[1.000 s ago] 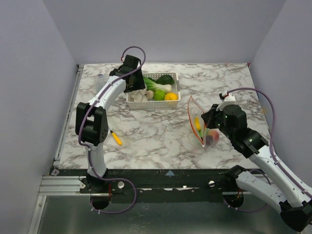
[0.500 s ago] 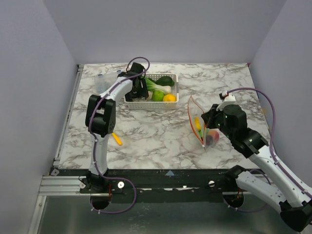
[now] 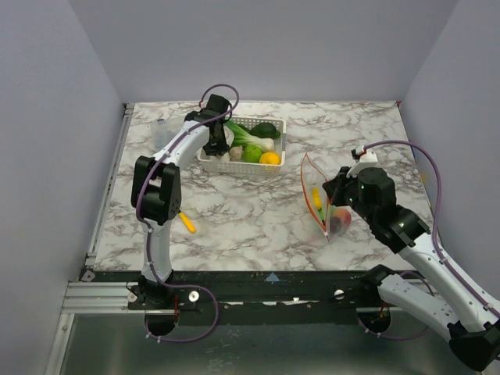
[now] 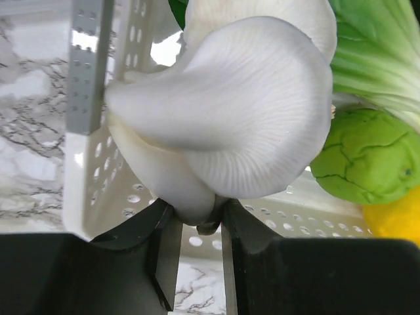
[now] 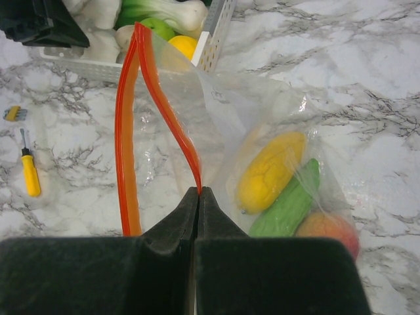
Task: Place the food in the zip-top bag and seal the zipper
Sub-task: Pick up the fake vegetable from the bin, then place the fake vegetable in the zipper food storage bag.
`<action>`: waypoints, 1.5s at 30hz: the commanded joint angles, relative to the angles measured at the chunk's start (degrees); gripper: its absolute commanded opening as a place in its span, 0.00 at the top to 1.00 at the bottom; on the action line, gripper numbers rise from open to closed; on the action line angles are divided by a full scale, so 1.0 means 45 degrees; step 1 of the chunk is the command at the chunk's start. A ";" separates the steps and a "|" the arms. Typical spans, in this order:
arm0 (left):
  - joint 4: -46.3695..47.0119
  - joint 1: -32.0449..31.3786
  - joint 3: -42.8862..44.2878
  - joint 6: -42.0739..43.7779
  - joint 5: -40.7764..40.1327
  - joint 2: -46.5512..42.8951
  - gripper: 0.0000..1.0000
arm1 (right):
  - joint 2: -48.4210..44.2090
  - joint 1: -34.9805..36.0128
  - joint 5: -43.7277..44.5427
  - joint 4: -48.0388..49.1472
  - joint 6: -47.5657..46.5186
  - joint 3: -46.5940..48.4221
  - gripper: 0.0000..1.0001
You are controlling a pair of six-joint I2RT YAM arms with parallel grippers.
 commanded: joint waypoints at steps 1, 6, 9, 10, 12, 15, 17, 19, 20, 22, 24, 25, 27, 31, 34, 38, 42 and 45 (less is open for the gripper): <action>-0.0198 -0.0146 -0.0117 0.0447 -0.1276 -0.1464 0.88 | -0.0086 0.0077 -0.0192 0.0237 0.0143 -0.0124 0.99; -0.0207 -0.0295 -0.0457 0.0667 -0.1397 -0.2305 0.97 | -0.0079 0.0091 -0.0205 0.0237 0.0141 -0.0102 0.99; -0.0197 -0.0438 -0.0587 0.0912 -0.1383 -0.2966 1.00 | -0.0041 0.0105 -0.0187 0.0237 0.0117 -0.0080 0.99; -0.0188 -0.0504 -0.0625 0.1008 -0.1384 -0.3211 1.00 | -0.0011 0.0096 -0.0184 0.0224 0.0121 -0.0066 0.99; -0.0231 -0.0646 -0.0741 0.1206 -0.1270 -0.3792 1.00 | 0.0079 0.0094 -0.0174 0.0215 0.0130 -0.0034 0.99; -0.0188 -0.0860 -0.1121 0.1628 -0.0660 -0.4894 1.00 | 0.0182 0.0106 -0.0212 0.0198 0.0082 0.0046 0.99; -0.0226 -0.0979 -0.1456 0.1954 0.0042 -0.5671 1.00 | 0.0179 0.0089 -0.0158 0.0190 0.0075 0.0093 0.99; -0.0236 -0.1098 -0.1860 0.2309 0.1115 -0.6487 1.00 | 0.0157 0.0088 -0.0080 0.0195 0.0076 0.0116 0.99; -0.0292 -0.1172 -0.2067 0.2414 0.1672 -0.6944 1.00 | 0.0146 0.0090 -0.0049 0.0180 0.0078 0.0117 0.99; -0.0320 -0.1445 -0.2496 0.2571 0.2937 -0.7777 1.00 | 0.0181 0.0095 0.0021 0.0161 0.0097 0.0133 0.99; -0.0352 -0.1818 -0.2890 0.2646 0.4475 -0.8567 1.00 | 0.0189 0.0096 0.0049 0.0158 0.0114 0.0155 0.99; -0.0373 -0.1997 -0.3089 0.2594 0.5144 -0.8914 1.00 | 0.0161 0.0098 0.0001 0.0176 0.0112 0.0146 0.99; -0.0556 -0.2648 -0.3299 0.2449 0.5969 -0.9493 1.00 | 0.0075 0.0084 -0.0041 0.0242 0.0064 0.0184 0.99; -0.0579 -0.4395 -0.3560 0.1669 0.6806 -1.0342 1.00 | -0.0048 0.0102 -0.0039 0.0282 -0.0001 0.0227 0.99; 0.0121 -0.5527 -0.4013 0.0491 0.7232 -1.0746 1.00 | -0.0175 0.0096 -0.0075 0.0291 0.0010 0.0219 0.99; 0.0682 -0.6689 -0.4110 -0.0932 0.7530 -1.0604 1.00 | -0.0446 0.0092 -0.0095 0.0372 0.0073 0.0130 0.99; 0.0595 -0.7444 -0.3903 -0.1827 0.7947 -0.9686 1.00 | -0.0741 0.0089 -0.0540 0.0582 -0.0083 0.0163 0.99; -0.0686 -0.7668 -0.2981 -0.1496 0.7372 -0.8763 1.00 | -0.0975 0.0102 -0.0868 0.0666 -0.0192 0.0176 0.99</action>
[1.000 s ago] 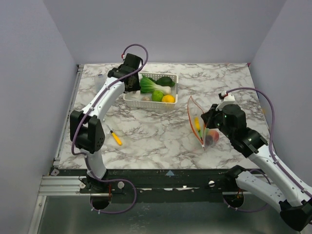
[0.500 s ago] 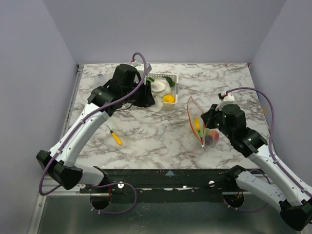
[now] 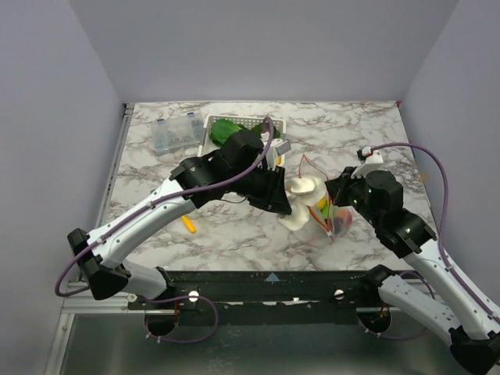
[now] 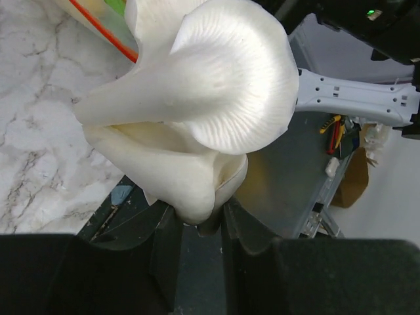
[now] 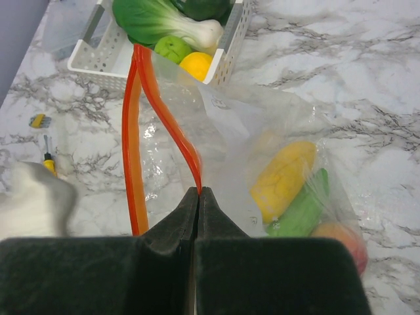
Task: Place the food in the zip-top bag and seal the zipper
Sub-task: Place the fake vegetable in the zipper food storage bag.
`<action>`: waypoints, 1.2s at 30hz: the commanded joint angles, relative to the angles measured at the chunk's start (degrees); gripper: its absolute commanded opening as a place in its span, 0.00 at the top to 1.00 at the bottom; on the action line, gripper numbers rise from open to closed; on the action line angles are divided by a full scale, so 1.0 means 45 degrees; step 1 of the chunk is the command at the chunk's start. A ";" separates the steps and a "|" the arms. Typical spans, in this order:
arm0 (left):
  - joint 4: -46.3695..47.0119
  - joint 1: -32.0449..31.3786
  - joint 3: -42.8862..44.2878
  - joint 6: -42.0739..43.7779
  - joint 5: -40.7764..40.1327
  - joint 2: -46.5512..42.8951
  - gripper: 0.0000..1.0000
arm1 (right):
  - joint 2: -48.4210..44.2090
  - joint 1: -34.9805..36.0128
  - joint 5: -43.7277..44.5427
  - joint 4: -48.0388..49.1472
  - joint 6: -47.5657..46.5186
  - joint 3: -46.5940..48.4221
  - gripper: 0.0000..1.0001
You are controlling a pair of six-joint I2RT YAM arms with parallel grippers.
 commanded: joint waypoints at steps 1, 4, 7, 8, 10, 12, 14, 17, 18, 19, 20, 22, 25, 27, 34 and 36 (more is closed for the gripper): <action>-0.1004 -0.0327 0.1196 -0.0400 0.0036 0.1388 1.00 | -0.0433 0.0095 -0.0797 0.0547 -0.0190 0.0159 0.99; -0.1552 -0.0337 0.1828 -0.0240 -0.0101 0.2077 1.00 | -0.0663 0.0094 -0.1108 0.0730 -0.0258 0.0131 0.99; -0.1962 -0.0335 0.2372 -0.0066 -0.0360 0.2716 1.00 | -0.0833 0.0100 -0.1585 0.0867 -0.0342 0.0092 0.99; -0.2083 -0.0337 0.2564 -0.0042 -0.0440 0.2916 1.00 | -0.0884 0.0106 -0.1865 0.0945 -0.0364 0.0069 0.99; -0.2422 -0.0335 0.3023 0.0079 -0.0777 0.3337 1.00 | -0.0912 0.0098 -0.2498 0.1048 -0.0367 0.0017 0.99; -0.2565 -0.0318 0.3375 0.0164 -0.0750 0.3734 1.00 | -0.0965 0.0089 -0.2962 0.1176 -0.0352 -0.0053 0.99; -0.2435 -0.0337 0.3559 0.0103 -0.0585 0.4011 1.00 | -0.1008 0.0102 -0.3176 0.1237 -0.0350 -0.0132 0.99; -0.2405 -0.0337 0.4032 -0.0148 -0.0770 0.4455 1.00 | -0.0874 0.0094 -0.3677 0.1309 -0.0358 -0.0139 0.99; -0.2423 -0.0346 0.4252 -0.0254 -0.0788 0.4596 1.00 | -0.0810 0.0093 -0.3798 0.1330 -0.0352 -0.0137 0.99; -0.2390 -0.0337 0.4472 -0.0379 -0.0810 0.4705 1.00 | -0.0732 0.0102 -0.3907 0.1322 -0.0336 -0.0143 0.99; -0.2353 -0.0366 0.4593 -0.0595 -0.0934 0.4749 1.00 | -0.0677 0.0092 -0.3981 0.1310 -0.0345 -0.0153 0.99; -0.2074 -0.0462 0.4585 -0.1048 -0.1059 0.4696 1.00 | -0.0608 0.0103 -0.4206 0.1383 -0.0313 -0.0199 0.99; -0.1702 -0.0605 0.4432 -0.1609 -0.1375 0.4242 0.98 | -0.0581 0.0106 -0.4273 0.1346 -0.0272 -0.0227 0.99; -0.1039 -0.0610 0.4009 -0.1890 -0.1546 0.3992 0.89 | -0.0650 0.0090 -0.4405 0.1493 -0.0211 -0.0304 0.99; -0.0829 -0.0552 0.4205 -0.1673 -0.2605 0.5103 0.81 | -0.0694 0.0105 -0.3995 0.1366 -0.0099 -0.0256 0.99; -0.0275 -0.0532 0.3749 -0.1613 -0.3249 0.4954 0.75 | -0.0752 0.0092 -0.3654 0.1257 -0.0061 -0.0214 0.99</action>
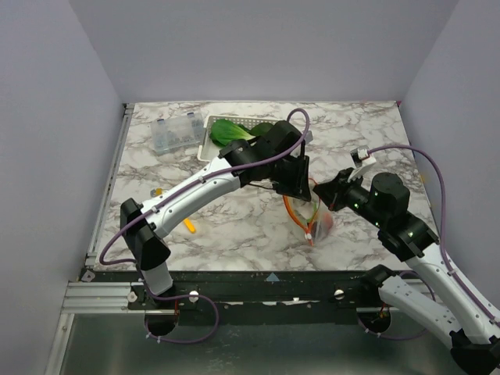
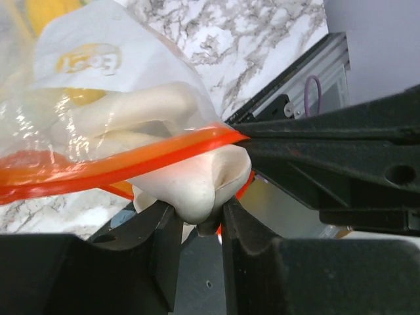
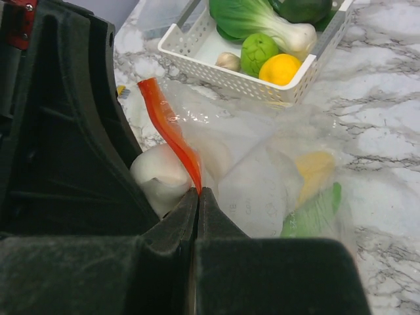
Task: Place the food in the zip-top bag and seal the zipper
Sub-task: Place the fake vegetable in the zipper food storage bag.
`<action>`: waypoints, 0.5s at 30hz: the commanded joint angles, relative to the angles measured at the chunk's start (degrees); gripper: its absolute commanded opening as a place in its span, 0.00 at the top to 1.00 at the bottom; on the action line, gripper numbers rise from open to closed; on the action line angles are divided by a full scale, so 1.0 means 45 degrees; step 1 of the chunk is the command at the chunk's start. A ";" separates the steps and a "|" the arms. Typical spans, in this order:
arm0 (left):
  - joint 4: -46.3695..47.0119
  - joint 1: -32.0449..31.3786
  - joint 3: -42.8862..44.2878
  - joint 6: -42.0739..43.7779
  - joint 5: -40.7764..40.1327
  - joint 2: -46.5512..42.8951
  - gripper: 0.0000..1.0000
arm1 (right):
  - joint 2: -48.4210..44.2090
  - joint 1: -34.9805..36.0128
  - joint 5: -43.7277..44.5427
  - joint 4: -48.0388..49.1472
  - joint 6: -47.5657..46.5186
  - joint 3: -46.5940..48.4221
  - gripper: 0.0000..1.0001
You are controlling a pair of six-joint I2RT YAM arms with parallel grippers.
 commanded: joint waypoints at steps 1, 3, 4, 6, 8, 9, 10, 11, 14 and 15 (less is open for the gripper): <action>0.1938 -0.0017 -0.0758 0.0000 -0.1840 -0.0107 0.70 | -0.0226 0.0106 0.0280 0.0209 0.0202 -0.0013 0.99; 0.3037 0.0031 -0.1740 -0.0033 -0.2104 -0.0594 0.53 | -0.0291 0.0091 0.0601 0.0168 0.0245 0.0044 0.99; 0.3445 0.0068 -0.2155 0.0042 -0.2081 -0.0774 0.46 | -0.0330 0.0089 0.0766 0.0144 0.0241 0.0039 0.99; 0.3533 0.0129 -0.2355 0.0162 -0.2161 -0.0954 0.36 | -0.0322 0.0092 0.0959 0.0079 0.0256 0.0058 0.99; 0.3060 0.0129 -0.2179 0.0421 -0.2258 -0.1090 0.27 | -0.0293 0.0089 0.1058 0.0015 0.0256 0.0089 0.99; 0.2911 0.0139 -0.2185 0.0570 -0.2282 -0.1285 0.23 | -0.0292 0.0089 0.1090 -0.0013 0.0251 0.0095 0.99; 0.2871 0.0141 -0.2300 0.0663 -0.2236 -0.1498 0.21 | -0.0309 0.0094 0.1112 -0.0015 0.0238 0.0093 0.99; 0.2875 0.0139 -0.2512 0.0768 -0.2123 -0.1813 0.15 | -0.0325 0.0089 0.1140 -0.0005 0.0251 0.0085 0.99; 0.2932 0.0158 -0.3278 0.0962 -0.2105 -0.2874 0.08 | -0.0383 0.0102 0.1188 -0.0037 0.0251 0.0074 0.99; 0.3115 0.0173 -0.3762 0.0972 -0.2183 -0.3261 0.08 | -0.0390 0.0093 0.1198 -0.0035 0.0251 0.0059 0.99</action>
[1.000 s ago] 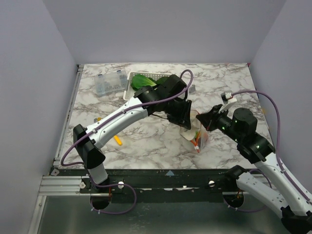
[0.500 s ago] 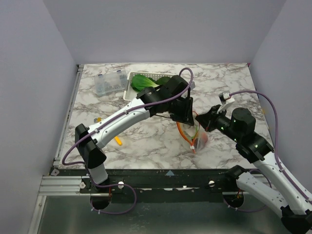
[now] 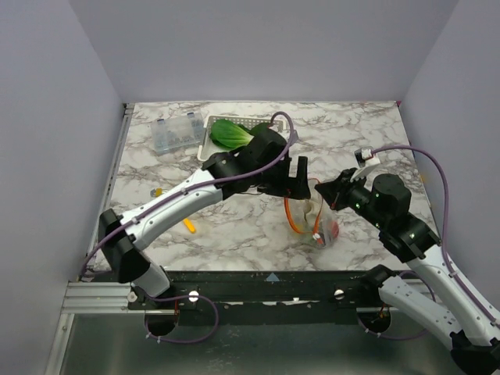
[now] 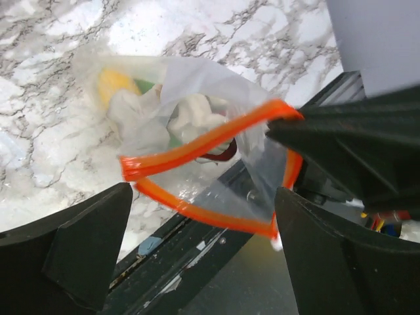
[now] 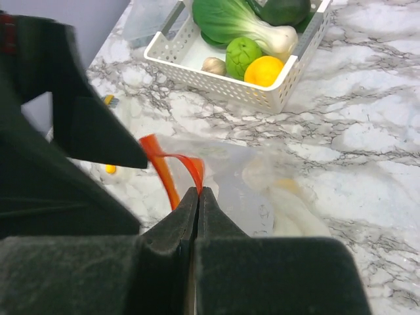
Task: Place the food in the zip-top bag and seal the zipper
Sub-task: Place the fake vegetable in the zipper food storage bag, then adjust the zipper food storage bag at the center of the board.
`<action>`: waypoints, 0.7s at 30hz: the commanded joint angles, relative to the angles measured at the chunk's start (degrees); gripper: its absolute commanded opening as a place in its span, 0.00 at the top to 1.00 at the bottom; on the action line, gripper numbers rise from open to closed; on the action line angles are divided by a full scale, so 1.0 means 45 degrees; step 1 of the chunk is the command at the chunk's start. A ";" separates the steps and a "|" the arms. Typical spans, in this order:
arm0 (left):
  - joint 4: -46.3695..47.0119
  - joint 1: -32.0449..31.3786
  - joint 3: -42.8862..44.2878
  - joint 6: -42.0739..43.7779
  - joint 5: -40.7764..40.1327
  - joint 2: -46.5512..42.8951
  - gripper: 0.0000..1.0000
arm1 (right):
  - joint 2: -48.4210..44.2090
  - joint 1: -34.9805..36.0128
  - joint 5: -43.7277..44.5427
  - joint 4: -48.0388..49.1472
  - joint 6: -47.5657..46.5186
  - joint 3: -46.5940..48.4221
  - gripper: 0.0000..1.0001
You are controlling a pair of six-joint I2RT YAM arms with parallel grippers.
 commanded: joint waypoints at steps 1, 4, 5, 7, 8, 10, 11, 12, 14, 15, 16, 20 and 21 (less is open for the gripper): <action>0.0796 0.0080 -0.1522 0.0414 -0.0452 -0.2432 0.10 | -0.0225 0.0100 0.0338 0.0158 0.0105 0.0058 0.99; 0.1624 0.0203 -0.3173 -0.0054 -0.0702 -0.3470 0.22 | -0.0244 0.0099 0.0386 0.0159 0.0124 0.0030 0.99; 0.1962 0.0242 -0.3803 -0.0255 -0.0679 -0.3778 0.29 | -0.0242 0.0102 0.0410 0.0160 0.0107 0.0030 0.99; 0.2892 0.0257 -0.4960 -0.0662 -0.0465 -0.4217 0.36 | -0.0261 0.0090 0.0486 0.0131 0.0104 0.0036 0.99; 0.3414 0.0257 -0.5477 -0.0919 -0.0324 -0.4333 0.36 | -0.0275 0.0099 0.0542 0.0120 0.0098 0.0049 0.99; 0.4402 0.0257 -0.6363 -0.1459 0.0245 -0.4323 0.30 | -0.0337 0.0091 0.0636 0.0119 0.0106 0.0020 1.00; 0.4835 0.0257 -0.6724 -0.1612 0.0327 -0.4248 0.27 | -0.0372 0.0089 0.0675 0.0121 0.0101 0.0016 0.99; 0.5331 0.0252 -0.6977 -0.1790 0.0571 -0.4105 0.24 | -0.0414 0.0101 0.0709 0.0121 0.0096 0.0001 0.99; 0.5990 0.0252 -0.7060 -0.1959 0.0820 -0.3697 0.22 | -0.0442 0.0094 0.0725 0.0097 0.0106 -0.0022 0.99; 0.6121 0.0257 -0.6963 -0.1969 0.0884 -0.3456 0.22 | -0.0440 0.0094 0.0727 0.0083 0.0087 0.0010 0.99; 0.6176 0.0256 -0.6753 -0.1946 0.0929 -0.3149 0.23 | -0.0452 0.0093 0.0728 0.0061 0.0079 0.0010 0.99; 0.5995 0.0268 -0.5551 -0.1732 0.1126 -0.1922 0.30 | -0.0479 0.0099 0.0730 0.0027 0.0106 -0.0024 0.99; 0.5942 0.0257 -0.5239 -0.1670 0.1221 -0.1634 0.32 | -0.0482 0.0095 0.0721 0.0004 0.0077 0.0002 0.99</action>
